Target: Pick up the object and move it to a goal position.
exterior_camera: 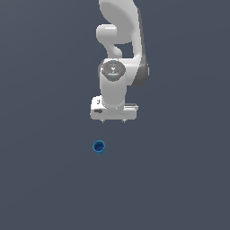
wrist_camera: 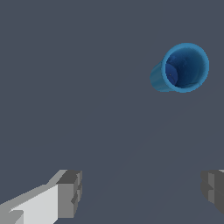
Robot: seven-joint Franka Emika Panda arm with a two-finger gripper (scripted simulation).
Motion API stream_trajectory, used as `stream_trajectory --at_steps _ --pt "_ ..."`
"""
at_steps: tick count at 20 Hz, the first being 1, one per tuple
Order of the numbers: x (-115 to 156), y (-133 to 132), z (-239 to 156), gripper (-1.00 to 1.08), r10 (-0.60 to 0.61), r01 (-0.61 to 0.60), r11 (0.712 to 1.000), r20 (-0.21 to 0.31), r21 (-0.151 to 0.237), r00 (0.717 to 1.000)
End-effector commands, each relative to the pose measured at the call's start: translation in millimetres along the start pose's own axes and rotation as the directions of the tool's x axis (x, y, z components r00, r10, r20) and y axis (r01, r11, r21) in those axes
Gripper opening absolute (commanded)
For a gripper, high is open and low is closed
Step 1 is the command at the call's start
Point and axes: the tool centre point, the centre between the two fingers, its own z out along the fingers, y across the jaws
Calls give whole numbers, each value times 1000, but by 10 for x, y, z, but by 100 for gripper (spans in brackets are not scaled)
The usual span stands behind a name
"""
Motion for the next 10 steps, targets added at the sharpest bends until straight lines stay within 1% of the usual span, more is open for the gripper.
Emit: stream_trajectory --at_steps 1,10 --pt "0 0 0 100 0 0 1000 0 0 1000" --pt "61 49 -173 100 11 -11 1000 -25 5 1000"
